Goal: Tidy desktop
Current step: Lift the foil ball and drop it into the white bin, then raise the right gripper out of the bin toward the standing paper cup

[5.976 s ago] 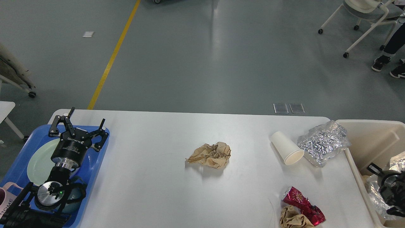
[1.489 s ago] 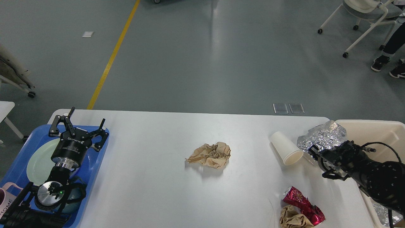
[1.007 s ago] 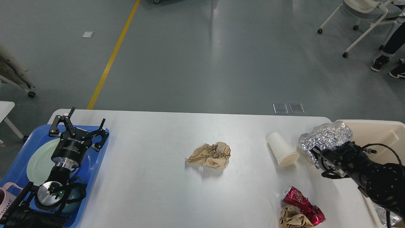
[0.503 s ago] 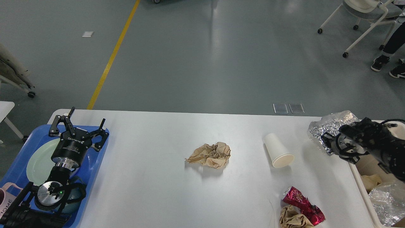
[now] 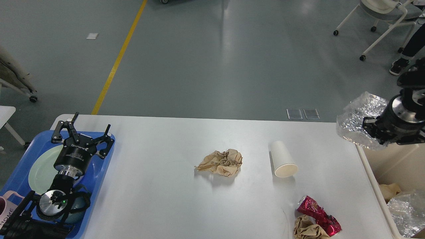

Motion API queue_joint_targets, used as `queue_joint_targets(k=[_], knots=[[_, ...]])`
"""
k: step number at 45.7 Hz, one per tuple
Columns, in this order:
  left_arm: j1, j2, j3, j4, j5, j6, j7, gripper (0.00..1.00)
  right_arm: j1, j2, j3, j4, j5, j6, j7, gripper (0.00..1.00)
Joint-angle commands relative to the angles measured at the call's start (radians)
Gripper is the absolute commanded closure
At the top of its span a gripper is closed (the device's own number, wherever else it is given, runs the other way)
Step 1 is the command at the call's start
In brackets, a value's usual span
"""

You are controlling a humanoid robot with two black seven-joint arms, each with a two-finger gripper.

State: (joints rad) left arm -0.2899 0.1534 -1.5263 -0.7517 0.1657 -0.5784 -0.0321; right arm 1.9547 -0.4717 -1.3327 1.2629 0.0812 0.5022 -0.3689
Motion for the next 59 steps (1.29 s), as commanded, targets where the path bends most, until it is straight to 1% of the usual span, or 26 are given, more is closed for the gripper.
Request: queue_joint_targets(k=[1,4,7,12,15,18,23,27,31,38,43,47,50,57,59], knots=[[0.0,0.0,0.0,0.0,0.0,0.0,0.0,0.03,0.043,-0.057,-0.036,0.098,0.011,-0.016,-0.001,1.0],[0.0,0.0,0.0,0.0,0.0,0.0,-0.002,0.03,0.038,-0.103,-0.034,0.095,0.011,-0.028,-0.001,1.0],[0.0,0.0,0.0,0.0,0.0,0.0,0.0,0.03,0.026,-0.159,-0.034,0.087,0.006,-0.063,-0.001,1.0],[0.0,0.0,0.0,0.0,0.0,0.0,-0.002,0.03,-0.054,-0.258,-0.019,0.02,-0.003,-0.116,-0.001,1.0],[0.0,0.0,0.0,0.0,0.0,0.0,0.0,0.03,-0.126,-0.298,-0.003,-0.06,-0.003,-0.128,0.001,1.0],[0.0,0.0,0.0,0.0,0.0,0.0,-0.002,0.03,-0.222,-0.314,0.038,-0.146,-0.003,-0.132,0.002,1.0],[0.0,0.0,0.0,0.0,0.0,0.0,0.0,0.03,-0.405,-0.32,0.164,-0.296,-0.003,-0.134,0.004,1.0],[0.0,0.0,0.0,0.0,0.0,0.0,0.0,0.03,-0.574,-0.317,0.26,-0.453,-0.003,-0.14,0.004,1.0],[0.0,0.0,0.0,0.0,0.0,0.0,-0.002,0.03,-0.741,-0.291,0.36,-0.606,-0.003,-0.148,0.005,1.0],[0.0,0.0,0.0,0.0,0.0,0.0,-0.002,0.03,-0.988,-0.191,0.486,-0.838,-0.003,-0.16,0.005,1.0],[0.0,0.0,0.0,0.0,0.0,0.0,-0.002,0.03,-1.147,-0.079,0.53,-1.042,0.005,-0.186,0.016,1.0],[0.0,0.0,0.0,0.0,0.0,0.0,-0.002,0.03,-1.258,0.001,0.549,-1.175,0.009,-0.211,0.019,1.0],[0.0,0.0,0.0,0.0,0.0,0.0,0.0,0.03,-1.312,0.044,0.555,-1.217,0.011,-0.253,0.019,1.0],[0.0,0.0,0.0,0.0,0.0,0.0,-0.002,0.03,-1.399,0.1,0.557,-1.228,0.011,-0.382,0.024,1.0],[0.0,0.0,0.0,0.0,0.0,0.0,0.0,0.03,-1.412,0.107,0.557,-1.229,0.011,-0.393,0.024,1.0]])
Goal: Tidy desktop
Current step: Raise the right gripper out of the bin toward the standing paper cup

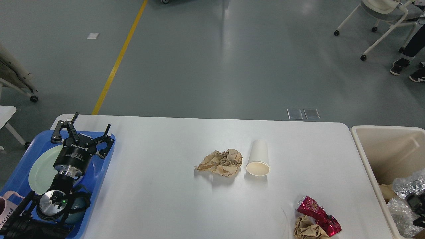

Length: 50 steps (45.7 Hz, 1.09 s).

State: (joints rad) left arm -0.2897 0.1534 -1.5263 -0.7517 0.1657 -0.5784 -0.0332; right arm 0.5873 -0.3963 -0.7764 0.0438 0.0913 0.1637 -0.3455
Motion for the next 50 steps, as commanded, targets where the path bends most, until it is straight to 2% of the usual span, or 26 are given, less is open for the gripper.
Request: queue_joint_targets(k=[1,11,13,14,16,17,34,40,45,50], knots=[[0.0,0.0,0.0,0.0,0.0,0.0,0.001,0.03,-0.049,0.033,0.0,-0.01,0.001,-0.056,0.0,1.0],[0.0,0.0,0.0,0.0,0.0,0.0,-0.001,0.03,-0.052,0.034,0.0,-0.01,0.001,-0.059,0.0,0.99],[0.0,0.0,0.0,0.0,0.0,0.0,-0.001,0.03,-0.052,0.04,0.0,-0.008,0.001,-0.061,0.0,0.76],[0.0,0.0,0.0,0.0,0.0,0.0,-0.001,0.03,-0.052,0.045,0.0,-0.01,0.001,-0.064,0.0,0.6],[0.0,0.0,0.0,0.0,0.0,0.0,-0.001,0.03,-0.05,0.051,-0.001,-0.012,-0.001,-0.075,0.0,0.17],[0.001,0.0,0.0,0.0,0.0,0.0,-0.001,0.03,-0.049,0.053,-0.003,-0.012,-0.001,-0.084,-0.001,0.0],[0.0,0.0,0.0,0.0,0.0,0.0,-0.001,0.03,-0.038,0.045,-0.001,-0.013,-0.001,-0.102,-0.001,0.0],[0.001,0.0,0.0,0.0,0.0,0.0,-0.001,0.03,0.0,-0.004,-0.007,0.024,-0.002,-0.087,-0.001,0.0],[0.0,0.0,-0.002,0.0,0.0,0.0,-0.001,0.03,0.123,-0.076,-0.038,0.187,-0.021,-0.046,-0.004,0.0],[0.0,0.0,-0.002,0.0,0.0,0.0,-0.001,0.03,0.343,-0.148,-0.141,0.43,-0.067,-0.016,-0.007,0.0]])
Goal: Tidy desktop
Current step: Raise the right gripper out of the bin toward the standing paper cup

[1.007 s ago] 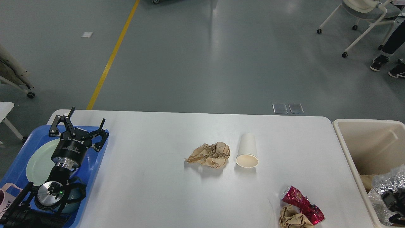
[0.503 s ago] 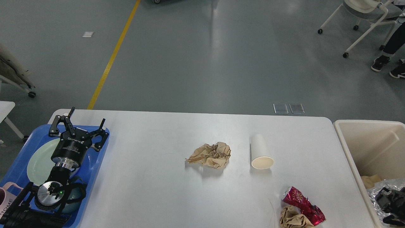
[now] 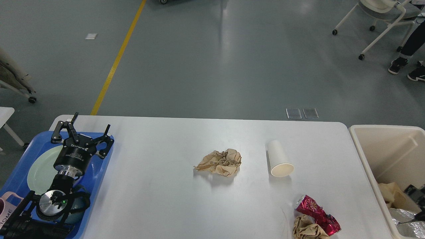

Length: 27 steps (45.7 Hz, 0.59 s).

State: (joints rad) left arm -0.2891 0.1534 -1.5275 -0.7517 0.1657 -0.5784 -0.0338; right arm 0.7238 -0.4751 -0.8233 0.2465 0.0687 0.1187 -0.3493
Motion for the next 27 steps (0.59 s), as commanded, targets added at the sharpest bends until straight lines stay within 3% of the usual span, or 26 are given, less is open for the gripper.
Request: queue_joint_targets(k=[1,8,13,20,27], knots=[[-0.001,0.0,0.0,0.0,0.0,0.0,0.0,0.03,0.256,-0.077,-0.121,0.273,-0.058,0.03,-0.003,0.0],[-0.001,0.0,0.0,0.0,0.0,0.0,0.0,0.03,0.603,-0.076,-0.374,0.571,-0.083,0.094,-0.007,0.0],[-0.001,0.0,0.001,0.0,0.0,0.0,0.0,0.03,0.845,-0.007,-0.48,0.737,-0.081,0.223,-0.008,0.0],[0.001,0.0,0.001,0.0,0.0,0.0,0.0,0.03,1.118,0.053,-0.491,0.861,-0.078,0.468,-0.011,0.0],[0.001,0.0,0.001,0.0,0.0,0.0,0.0,0.03,1.368,0.067,-0.481,1.026,-0.066,0.596,-0.011,0.0]])
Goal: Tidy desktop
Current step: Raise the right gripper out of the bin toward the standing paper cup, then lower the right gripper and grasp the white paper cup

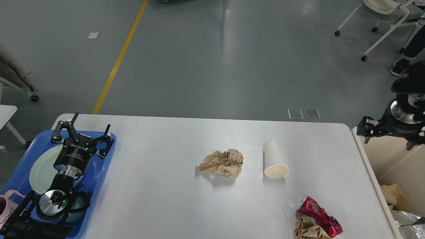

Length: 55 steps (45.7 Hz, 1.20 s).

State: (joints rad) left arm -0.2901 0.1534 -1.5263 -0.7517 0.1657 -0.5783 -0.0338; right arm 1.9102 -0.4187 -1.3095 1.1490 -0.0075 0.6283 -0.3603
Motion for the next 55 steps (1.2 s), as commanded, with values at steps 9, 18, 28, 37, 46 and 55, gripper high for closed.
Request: queue_joint_targets(k=[9,18,28,37,46,55], knots=[[0.002,0.0,0.0,0.0,0.0,0.002,0.0,0.03,0.455,0.087,0.042,0.441,0.034,0.105,0.006,0.0],[0.002,0.0,0.0,0.0,0.0,0.0,0.0,0.03,0.601,0.152,0.069,0.564,0.129,0.088,0.187,0.01],[0.0,0.0,0.0,0.0,0.0,0.0,0.0,0.03,0.599,0.207,0.082,0.546,0.116,0.076,0.274,0.01],[0.0,0.0,0.0,0.0,0.0,0.0,0.0,0.03,0.416,0.208,0.145,0.483,0.112,-0.106,0.264,0.01],[0.0,0.0,0.0,0.0,0.0,0.0,0.0,0.03,-0.018,0.271,0.245,0.123,0.115,-0.188,0.212,0.01],[0.0,0.0,0.0,0.0,0.0,0.0,0.002,0.03,-0.307,0.365,0.331,-0.222,0.116,-0.182,0.208,0.0]])
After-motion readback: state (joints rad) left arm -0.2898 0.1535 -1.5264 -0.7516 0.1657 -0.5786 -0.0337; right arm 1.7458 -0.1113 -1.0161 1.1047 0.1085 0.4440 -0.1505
